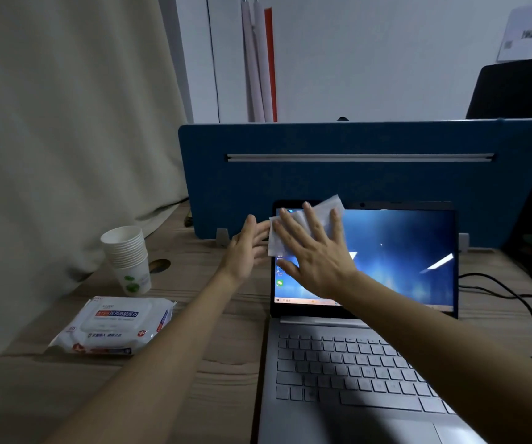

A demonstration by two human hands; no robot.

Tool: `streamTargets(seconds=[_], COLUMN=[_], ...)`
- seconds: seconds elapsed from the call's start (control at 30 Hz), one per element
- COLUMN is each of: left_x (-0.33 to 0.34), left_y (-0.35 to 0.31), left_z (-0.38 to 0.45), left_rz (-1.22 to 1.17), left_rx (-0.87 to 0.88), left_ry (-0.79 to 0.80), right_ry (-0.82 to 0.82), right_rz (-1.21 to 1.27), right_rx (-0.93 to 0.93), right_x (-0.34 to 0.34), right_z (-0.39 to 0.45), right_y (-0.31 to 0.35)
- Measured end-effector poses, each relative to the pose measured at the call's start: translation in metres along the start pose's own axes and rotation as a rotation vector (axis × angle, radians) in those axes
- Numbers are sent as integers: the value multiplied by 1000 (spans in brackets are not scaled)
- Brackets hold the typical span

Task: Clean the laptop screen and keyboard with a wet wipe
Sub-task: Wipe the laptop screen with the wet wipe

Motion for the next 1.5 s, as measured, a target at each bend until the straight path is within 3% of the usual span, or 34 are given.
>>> streamTargets(seconds=[0.33,0.53,0.63,1.0,1.17,1.4,1.5], left_x=[-3,-4,-4,-3,-5,-3,-2], left_y=[1,2,2,-3,-2,-1,0], left_z=[-3,-4,-5,-7,-7,-6,-7], left_rz=[-12,-17,-15,-16,-3,-5,-4], left_rx=[-38,-45,-40,-46,-42,-35,-48], left_ry=[-35,-37,-42,-30,-42,-36,-46], right_ry=[-71,53,39,66,61,121,94], right_rz=[-72,-70,-17,-25,38,7,24], right_rx=[24,-10,-81,-79,-2,-174,-127], right_x=[-16,-2,-6,4,-7,10,0], right_z=[-6,-27,-23,-29,-12,-37,-31], right_y=[-17,-7,-4,-7,-6,5,-8])
Point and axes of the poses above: each hand's wrist, its own z-axis towards the middle knuckle, its own x-axis out of the palm, y = z × x, the point moved 4 cm from there along z, towards the middle knuckle, and after that the axes turned 3 degrees about y, right-handed, at the moved point
